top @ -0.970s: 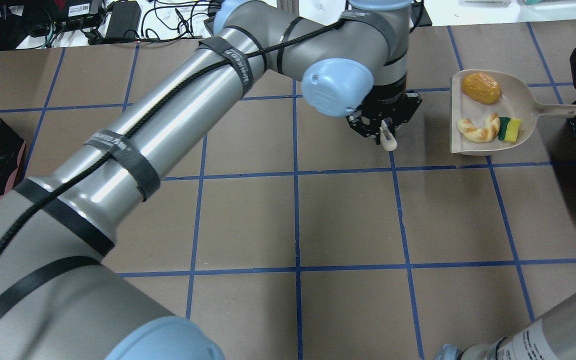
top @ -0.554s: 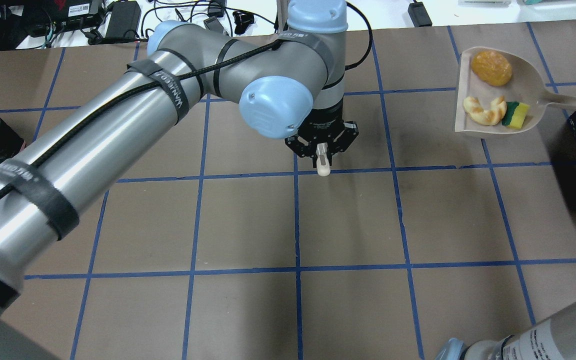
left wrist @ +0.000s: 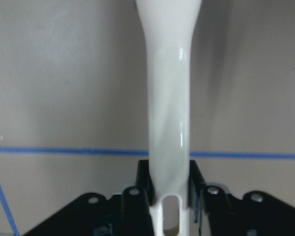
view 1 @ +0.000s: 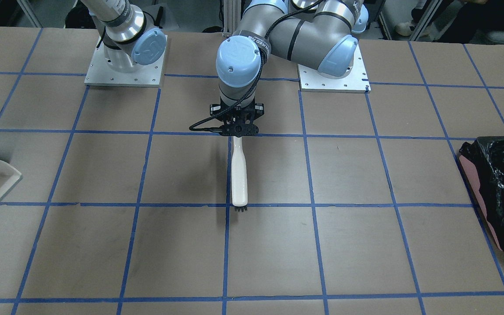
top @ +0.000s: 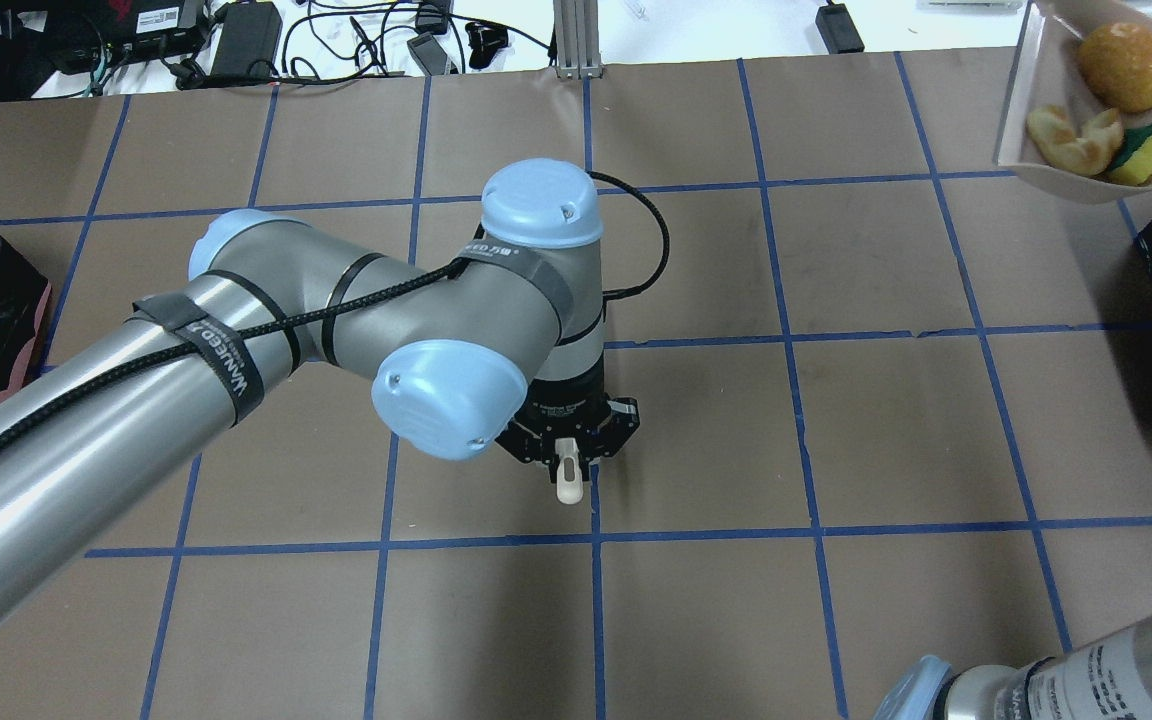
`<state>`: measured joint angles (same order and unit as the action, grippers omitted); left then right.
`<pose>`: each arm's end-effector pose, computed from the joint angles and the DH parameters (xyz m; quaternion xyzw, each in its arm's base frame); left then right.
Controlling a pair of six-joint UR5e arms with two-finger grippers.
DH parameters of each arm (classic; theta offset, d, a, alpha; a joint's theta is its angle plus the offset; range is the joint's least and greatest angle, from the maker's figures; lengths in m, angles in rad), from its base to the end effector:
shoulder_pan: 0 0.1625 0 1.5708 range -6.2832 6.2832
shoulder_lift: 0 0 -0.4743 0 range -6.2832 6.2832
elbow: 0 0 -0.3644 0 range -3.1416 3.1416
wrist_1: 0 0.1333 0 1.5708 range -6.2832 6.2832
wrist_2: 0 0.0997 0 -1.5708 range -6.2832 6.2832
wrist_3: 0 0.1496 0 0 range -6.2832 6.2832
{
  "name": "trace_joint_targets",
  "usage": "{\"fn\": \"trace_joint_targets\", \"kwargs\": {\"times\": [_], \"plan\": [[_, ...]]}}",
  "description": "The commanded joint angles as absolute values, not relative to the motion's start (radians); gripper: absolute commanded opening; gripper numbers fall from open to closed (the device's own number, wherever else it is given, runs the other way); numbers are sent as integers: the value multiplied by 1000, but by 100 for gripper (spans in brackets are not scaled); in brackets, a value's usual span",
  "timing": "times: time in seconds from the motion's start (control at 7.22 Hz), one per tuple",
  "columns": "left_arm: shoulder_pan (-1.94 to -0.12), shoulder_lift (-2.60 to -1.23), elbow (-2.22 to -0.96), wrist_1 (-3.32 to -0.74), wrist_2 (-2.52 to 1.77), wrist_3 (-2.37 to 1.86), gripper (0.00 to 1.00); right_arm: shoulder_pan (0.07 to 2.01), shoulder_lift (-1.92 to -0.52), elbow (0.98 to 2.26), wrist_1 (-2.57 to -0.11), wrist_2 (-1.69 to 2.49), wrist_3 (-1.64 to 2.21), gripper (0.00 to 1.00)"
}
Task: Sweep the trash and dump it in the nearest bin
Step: 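Raise the loaded dustpan with the right gripper while the left gripper withdraws the brush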
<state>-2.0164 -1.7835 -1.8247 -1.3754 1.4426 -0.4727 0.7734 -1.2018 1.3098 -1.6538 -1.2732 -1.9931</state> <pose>-0.3452 -0.3691 0.2925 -0.0221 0.9886 0.1491 0.0029 -0.3266 -0.5665 0.4201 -0.5551 0.8184 -0.1438 0.0381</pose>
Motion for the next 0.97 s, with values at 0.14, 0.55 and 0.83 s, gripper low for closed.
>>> {"fn": "trace_joint_targets", "kwargs": {"times": [0.14,0.55,0.83], "plan": [[-2055,-1776,-1888,-1310,1373,-456,0,695,-1195,1194,-1597,-1389,-2112,0],[-2062,-1758,-1936,-1312,1391,-378,0,626,-1129,1120,-1628,-1518,-2293,0],[-2062,-1775,-1939,-1310,1417,-373,0,556,-1106,1114,-1643,-1522,-2426,0]]}}
